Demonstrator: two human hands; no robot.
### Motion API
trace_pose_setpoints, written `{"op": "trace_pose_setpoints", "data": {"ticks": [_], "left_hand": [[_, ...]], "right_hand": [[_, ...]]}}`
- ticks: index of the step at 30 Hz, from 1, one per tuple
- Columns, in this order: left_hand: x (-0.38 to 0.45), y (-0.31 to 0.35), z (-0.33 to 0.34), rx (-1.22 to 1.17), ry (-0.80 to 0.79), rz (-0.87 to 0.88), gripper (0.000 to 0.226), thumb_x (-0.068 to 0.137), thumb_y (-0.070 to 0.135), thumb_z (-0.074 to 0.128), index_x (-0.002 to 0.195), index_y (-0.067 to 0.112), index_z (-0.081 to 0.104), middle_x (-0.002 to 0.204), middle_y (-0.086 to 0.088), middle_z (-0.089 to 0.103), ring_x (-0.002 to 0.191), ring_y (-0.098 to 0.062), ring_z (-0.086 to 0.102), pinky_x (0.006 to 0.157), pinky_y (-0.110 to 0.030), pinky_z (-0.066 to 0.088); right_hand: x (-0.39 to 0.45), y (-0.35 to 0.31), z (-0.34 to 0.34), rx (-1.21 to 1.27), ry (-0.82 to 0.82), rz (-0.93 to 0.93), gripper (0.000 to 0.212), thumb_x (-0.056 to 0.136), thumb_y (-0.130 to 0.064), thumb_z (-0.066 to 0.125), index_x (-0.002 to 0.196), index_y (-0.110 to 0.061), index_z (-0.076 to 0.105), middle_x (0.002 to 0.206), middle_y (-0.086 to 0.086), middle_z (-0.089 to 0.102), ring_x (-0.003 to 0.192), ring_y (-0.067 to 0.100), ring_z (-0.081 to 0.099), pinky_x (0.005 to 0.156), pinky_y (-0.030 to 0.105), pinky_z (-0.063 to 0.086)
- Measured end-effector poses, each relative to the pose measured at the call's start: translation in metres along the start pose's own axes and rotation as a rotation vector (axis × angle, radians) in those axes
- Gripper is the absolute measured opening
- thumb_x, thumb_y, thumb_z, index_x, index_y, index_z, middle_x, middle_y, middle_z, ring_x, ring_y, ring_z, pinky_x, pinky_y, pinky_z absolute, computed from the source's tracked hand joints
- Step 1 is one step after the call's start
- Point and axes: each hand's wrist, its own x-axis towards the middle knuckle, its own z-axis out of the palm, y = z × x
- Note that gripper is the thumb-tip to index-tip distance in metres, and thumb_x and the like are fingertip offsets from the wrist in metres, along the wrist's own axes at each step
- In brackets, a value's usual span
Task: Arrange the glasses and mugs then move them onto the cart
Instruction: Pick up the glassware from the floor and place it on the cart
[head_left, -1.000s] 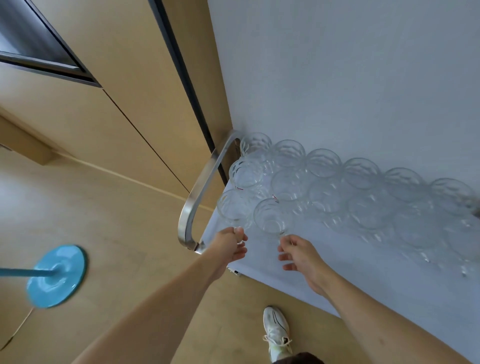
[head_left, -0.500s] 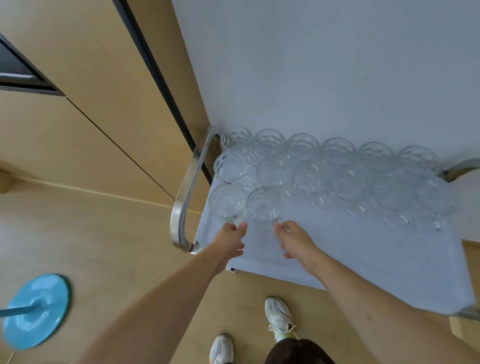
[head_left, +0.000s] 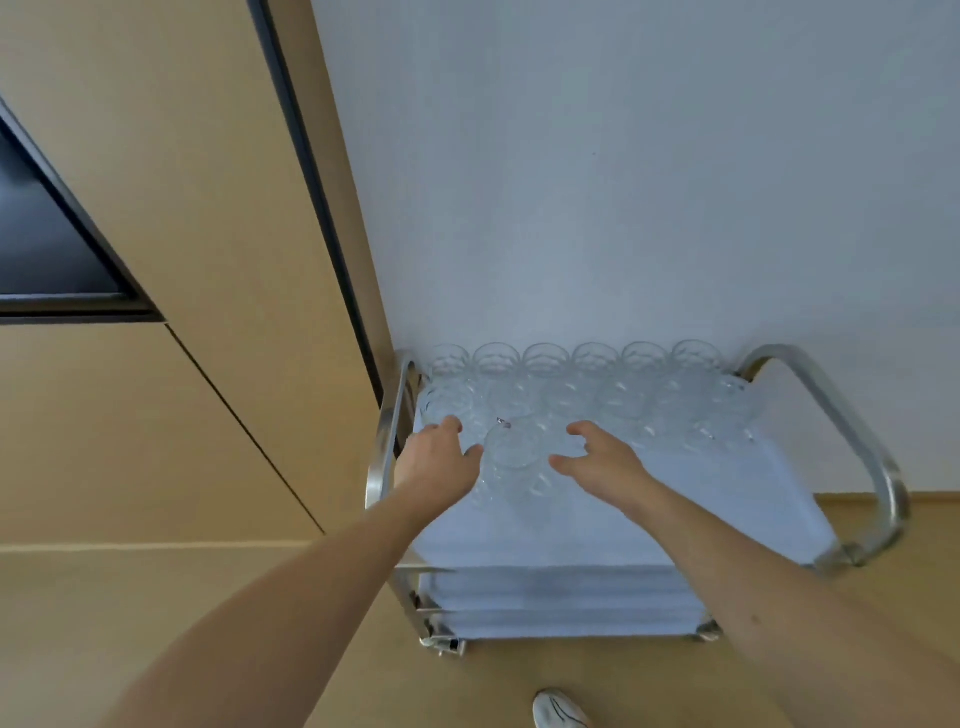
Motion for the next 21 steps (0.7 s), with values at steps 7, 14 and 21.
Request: {"op": "trace_pose_setpoints", "data": {"ticks": [7, 14, 21], "left_hand": [[-0.019, 0.08, -0.05, 0.132, 0.113, 0.413, 0.052, 0.101, 0.046, 0.05, 0.143, 0.016, 0.045, 0.137, -0.012, 0.055, 0.127, -0.033, 0.048, 0.1, -0.046, 0.047], [-0.053, 0.187, -0.063, 0.107, 0.137, 0.724, 0.053, 0.101, 0.045, 0.052, 0.144, 0.016, 0.044, 0.138, -0.011, 0.053, 0.128, -0.031, 0.045, 0.1, -0.045, 0.045], [-0.105, 0.301, -0.037, 0.126, 0.111, 0.997, 0.053, 0.1, 0.043, 0.053, 0.144, 0.015, 0.044, 0.14, -0.011, 0.051, 0.129, -0.032, 0.044, 0.102, -0.045, 0.044]], "right_hand": [[-0.076, -0.014, -0.064, -0.226, 0.272, -0.061, 0.072, 0.091, -0.043, 0.068, 0.152, -0.021, 0.037, 0.146, 0.012, 0.049, 0.13, 0.03, 0.05, 0.099, 0.035, 0.043], [-0.154, 0.022, -0.135, -0.27, 0.52, -0.006, 0.073, 0.091, -0.045, 0.067, 0.152, -0.02, 0.036, 0.149, 0.01, 0.046, 0.135, 0.031, 0.045, 0.105, 0.037, 0.04], [-0.227, 0.086, -0.206, -0.226, 0.698, 0.114, 0.078, 0.09, -0.05, 0.066, 0.154, -0.023, 0.031, 0.147, 0.012, 0.045, 0.134, 0.032, 0.043, 0.104, 0.038, 0.041]]}}
